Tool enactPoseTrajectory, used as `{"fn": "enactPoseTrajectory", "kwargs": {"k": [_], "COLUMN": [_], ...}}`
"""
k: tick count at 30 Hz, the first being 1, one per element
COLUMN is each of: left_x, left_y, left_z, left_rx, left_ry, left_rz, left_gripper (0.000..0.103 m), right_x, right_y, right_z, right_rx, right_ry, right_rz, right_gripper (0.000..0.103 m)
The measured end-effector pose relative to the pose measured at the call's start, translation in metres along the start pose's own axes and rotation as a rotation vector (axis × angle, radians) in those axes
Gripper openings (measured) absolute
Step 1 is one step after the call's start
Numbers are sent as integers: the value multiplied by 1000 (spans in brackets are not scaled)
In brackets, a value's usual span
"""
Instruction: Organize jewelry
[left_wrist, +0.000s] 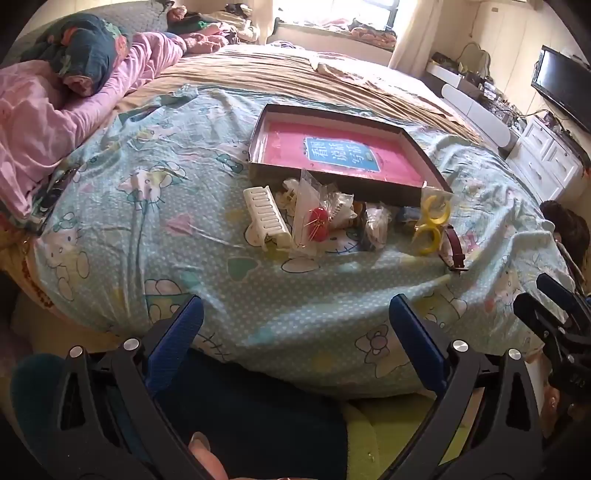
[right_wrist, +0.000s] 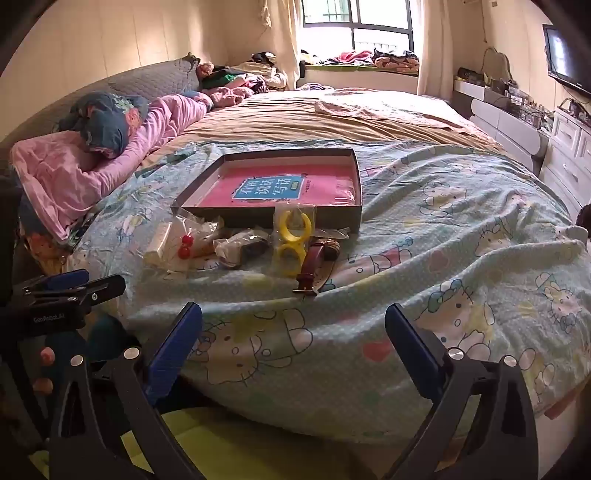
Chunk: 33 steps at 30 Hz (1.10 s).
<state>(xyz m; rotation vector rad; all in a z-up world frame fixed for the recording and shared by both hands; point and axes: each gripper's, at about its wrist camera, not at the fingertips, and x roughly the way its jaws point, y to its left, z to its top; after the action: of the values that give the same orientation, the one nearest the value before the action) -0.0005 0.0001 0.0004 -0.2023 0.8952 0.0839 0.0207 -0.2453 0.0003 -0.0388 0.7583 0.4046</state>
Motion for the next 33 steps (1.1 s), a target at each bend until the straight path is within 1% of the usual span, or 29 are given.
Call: {"fn": "enactPoseTrajectory", "kwargs": {"k": [4, 5, 6, 8, 11, 13, 18, 33], "left_x": [0, 0, 1, -2, -2, -3, -10, -12], "left_y": [-1, -2, -2, -1, -2, -3, -1, -1], "left_z": [-1, 0, 0, 2, 3, 4, 4, 4], "left_rx": [10, 13, 16, 3, 3, 5, 2, 5], "left_ry": [3, 4, 7, -4, -8, -11, -25, -32], "left_rz": [4, 5, 7, 8, 7, 10, 1, 3], "left_gripper": [94, 94, 94, 94, 94, 94, 94, 94], "right_x": [4, 1, -2, -2, -3, -3, -4, -4], "right_y": [-5, 0, 4, 10, 15, 8, 8, 10], "right_z": [2, 5, 2, -1, 2, 1, 2, 2], "right_rx": [-12, -27, -40, -54, -49, -37, -38, -41], "right_ry": [15, 11, -7, -11, -4, -7, -7, -9], "right_rz": [1, -2, -12, -15, -9, 4, 6, 8], "right_gripper": [99, 99, 99, 99, 99, 99, 99, 99]}}
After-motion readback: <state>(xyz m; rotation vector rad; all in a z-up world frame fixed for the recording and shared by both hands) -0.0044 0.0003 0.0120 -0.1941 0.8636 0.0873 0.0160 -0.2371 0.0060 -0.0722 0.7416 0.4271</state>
